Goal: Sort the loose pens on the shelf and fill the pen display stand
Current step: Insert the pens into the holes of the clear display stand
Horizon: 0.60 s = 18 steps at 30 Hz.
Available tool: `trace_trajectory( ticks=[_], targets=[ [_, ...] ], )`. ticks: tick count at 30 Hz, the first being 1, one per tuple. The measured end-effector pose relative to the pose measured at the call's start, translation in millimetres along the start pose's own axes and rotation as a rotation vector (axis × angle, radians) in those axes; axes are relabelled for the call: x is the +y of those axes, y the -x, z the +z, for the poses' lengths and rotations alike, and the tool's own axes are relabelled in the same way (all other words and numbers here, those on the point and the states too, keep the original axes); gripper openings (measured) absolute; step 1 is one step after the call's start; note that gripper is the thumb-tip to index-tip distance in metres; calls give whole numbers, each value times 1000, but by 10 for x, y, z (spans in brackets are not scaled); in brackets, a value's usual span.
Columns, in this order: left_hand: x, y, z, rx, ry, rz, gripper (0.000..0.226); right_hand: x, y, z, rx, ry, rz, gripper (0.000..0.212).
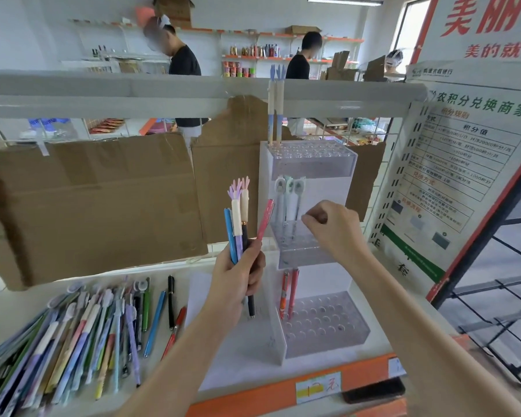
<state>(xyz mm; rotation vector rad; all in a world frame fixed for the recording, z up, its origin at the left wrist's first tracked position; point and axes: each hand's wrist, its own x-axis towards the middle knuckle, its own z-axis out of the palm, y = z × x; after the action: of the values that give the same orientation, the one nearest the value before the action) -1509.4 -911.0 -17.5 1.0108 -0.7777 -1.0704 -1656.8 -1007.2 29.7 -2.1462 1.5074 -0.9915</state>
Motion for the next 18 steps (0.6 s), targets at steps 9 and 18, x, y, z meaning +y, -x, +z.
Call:
trace_trajectory(
  ticks=[9,18],
  targets=[
    [-203,112,37,-121,-95,44,15,-139,583,84,-115,-331,-70,17],
    [-388,216,-163,11,-177,-59,25,344,841,184,-90,-99,-6,15]
  ],
)
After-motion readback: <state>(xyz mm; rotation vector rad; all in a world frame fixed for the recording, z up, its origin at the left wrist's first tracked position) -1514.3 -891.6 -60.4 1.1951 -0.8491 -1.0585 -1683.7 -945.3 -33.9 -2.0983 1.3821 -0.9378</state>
